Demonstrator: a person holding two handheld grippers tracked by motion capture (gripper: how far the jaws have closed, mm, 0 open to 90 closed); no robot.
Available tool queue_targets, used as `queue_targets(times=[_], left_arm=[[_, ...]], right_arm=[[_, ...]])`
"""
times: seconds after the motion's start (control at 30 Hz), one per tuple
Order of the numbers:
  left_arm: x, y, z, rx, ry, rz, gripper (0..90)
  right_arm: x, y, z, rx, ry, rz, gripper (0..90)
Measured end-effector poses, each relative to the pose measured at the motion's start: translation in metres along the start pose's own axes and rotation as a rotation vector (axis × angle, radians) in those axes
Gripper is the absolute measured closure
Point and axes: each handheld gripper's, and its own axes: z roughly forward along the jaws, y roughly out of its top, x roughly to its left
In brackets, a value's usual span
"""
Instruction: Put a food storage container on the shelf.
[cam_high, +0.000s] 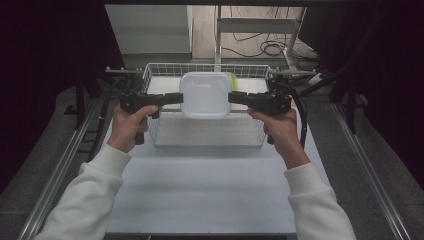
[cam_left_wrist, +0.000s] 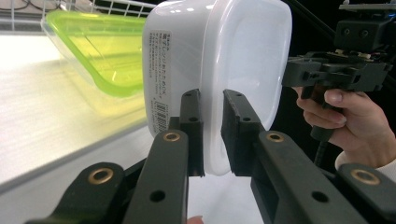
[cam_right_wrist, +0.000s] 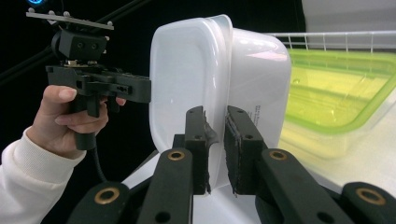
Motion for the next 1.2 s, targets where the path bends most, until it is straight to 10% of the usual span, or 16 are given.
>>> queue_targets(times=[1.2], left_arm=[[0.04,0.062,0.029,0.026,-0.009,-0.059,79.4]], right_arm=[[-0.052,0.049,0.025,0.005,-0.011,0.1,79.2]])
